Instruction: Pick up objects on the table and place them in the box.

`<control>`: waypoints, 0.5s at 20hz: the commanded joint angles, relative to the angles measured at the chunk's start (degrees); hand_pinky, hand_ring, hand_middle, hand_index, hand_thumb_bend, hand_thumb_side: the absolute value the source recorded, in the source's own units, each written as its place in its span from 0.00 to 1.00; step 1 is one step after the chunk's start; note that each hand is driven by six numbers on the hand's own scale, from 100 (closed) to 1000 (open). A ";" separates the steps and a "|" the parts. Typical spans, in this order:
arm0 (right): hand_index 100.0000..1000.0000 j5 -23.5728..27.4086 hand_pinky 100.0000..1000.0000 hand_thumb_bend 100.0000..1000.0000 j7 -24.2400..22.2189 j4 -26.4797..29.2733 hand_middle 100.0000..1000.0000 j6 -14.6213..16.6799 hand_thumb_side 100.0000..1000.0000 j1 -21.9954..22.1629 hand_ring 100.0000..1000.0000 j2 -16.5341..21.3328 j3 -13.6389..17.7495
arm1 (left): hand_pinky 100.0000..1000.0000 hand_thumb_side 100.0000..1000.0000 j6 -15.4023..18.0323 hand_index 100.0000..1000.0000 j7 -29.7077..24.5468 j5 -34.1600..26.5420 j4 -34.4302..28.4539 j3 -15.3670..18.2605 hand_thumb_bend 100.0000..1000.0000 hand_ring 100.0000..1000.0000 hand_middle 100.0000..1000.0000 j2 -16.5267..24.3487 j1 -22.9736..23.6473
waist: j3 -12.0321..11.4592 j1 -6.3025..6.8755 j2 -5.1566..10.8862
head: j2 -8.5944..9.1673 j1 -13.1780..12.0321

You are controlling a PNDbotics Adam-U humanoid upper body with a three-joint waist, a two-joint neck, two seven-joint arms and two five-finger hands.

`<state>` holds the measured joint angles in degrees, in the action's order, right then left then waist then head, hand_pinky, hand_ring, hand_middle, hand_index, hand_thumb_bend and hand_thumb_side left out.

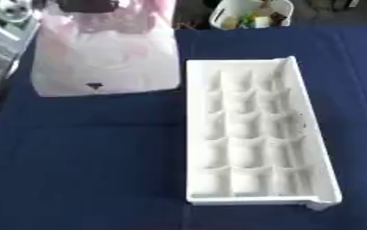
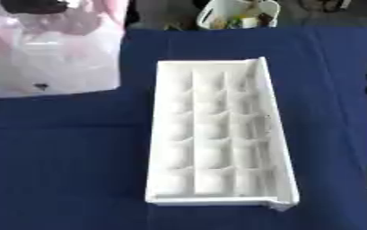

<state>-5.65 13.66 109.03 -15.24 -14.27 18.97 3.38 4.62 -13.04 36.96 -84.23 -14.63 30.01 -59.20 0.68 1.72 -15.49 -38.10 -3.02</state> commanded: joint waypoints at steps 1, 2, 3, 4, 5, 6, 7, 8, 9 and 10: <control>0.95 0.13 0.86 0.00 -0.52 0.73 0.82 0.09 0.89 -0.95 0.86 0.43 -0.28 | 0.00 0.22 1.83 0.07 -0.06 6.56 6.58 -0.85 0.00 0.00 0.00 -6.36 -2.87 | 0.37 -0.04 0.68 | 0.31 -1.06; 0.95 0.14 0.86 0.00 -0.60 0.73 0.82 0.09 0.89 -1.02 0.86 0.38 -0.33 | 0.00 0.22 2.42 0.07 0.43 8.05 8.31 -0.79 0.00 0.00 0.00 -7.71 -3.21 | 0.52 -0.06 0.63 | 0.37 -1.13; 0.95 0.17 0.86 0.00 -0.65 0.75 0.82 0.09 0.89 -1.10 0.86 0.32 -0.37 | 0.00 0.22 2.77 0.07 0.93 9.29 10.05 -0.60 0.00 0.00 0.00 -9.33 -3.41 | 0.72 -0.09 0.59 | 0.45 -1.23; 0.94 0.18 0.86 0.00 -0.68 0.75 0.82 0.09 0.89 -1.13 0.86 0.30 -0.39 | 0.00 0.22 3.18 0.07 1.48 10.29 11.36 -0.47 0.00 0.00 0.00 -10.27 -3.60 | 0.80 -0.10 0.57 | 0.48 -1.26; 0.95 0.20 0.86 0.00 -0.70 0.75 0.82 0.09 0.89 -1.15 0.86 0.28 -0.41 | 0.00 0.22 3.54 0.07 2.01 11.06 12.44 -0.34 0.00 0.00 0.00 -11.04 -3.69 | 0.88 -0.11 0.57 | 0.48 -1.33; 0.95 0.23 0.86 0.00 -0.75 0.75 0.82 0.07 0.89 -1.18 0.86 0.24 -0.46 | 0.00 0.21 3.81 0.07 2.45 11.63 13.41 -0.20 0.00 0.00 0.00 -11.78 -3.74 | 0.99 -0.09 0.55 | 0.50 -1.45; 0.95 0.24 0.86 0.00 -0.79 0.75 0.82 0.07 0.89 -1.18 0.86 0.19 -0.50 | 0.00 0.21 4.02 0.07 2.85 12.19 14.23 -0.11 0.00 0.00 0.00 -12.36 -3.79 | 1.08 -0.08 0.54 | 0.54 -1.52; 0.95 0.24 0.86 0.00 -0.80 0.75 0.82 0.07 0.89 -1.17 0.86 0.17 -0.50 | 0.00 0.21 4.24 0.07 3.22 12.66 14.85 -0.05 0.00 0.00 0.00 -12.73 -3.83 | 1.13 -0.08 0.54 | 0.57 -1.55; 0.95 0.23 0.86 0.00 -0.80 0.77 0.82 0.08 0.89 -1.20 0.86 0.17 -0.49 | 0.00 0.21 4.46 0.07 3.48 13.03 15.30 -0.05 0.00 0.00 0.00 -12.98 -3.81 | 1.15 -0.10 0.52 | 0.60 -1.60; 0.95 0.22 0.86 0.00 -0.80 0.78 0.82 0.08 0.89 -1.21 0.86 0.17 -0.48 | 0.00 0.21 4.65 0.07 3.68 13.32 15.62 -0.06 0.00 0.00 0.00 -13.15 -3.79 | 1.14 -0.14 0.51 | 0.62 -1.61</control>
<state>-5.46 13.06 109.04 -15.15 -14.76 18.88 2.84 9.03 -9.92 49.57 -68.62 -15.47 16.76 -61.60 1.72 1.76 -15.92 -38.05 -4.15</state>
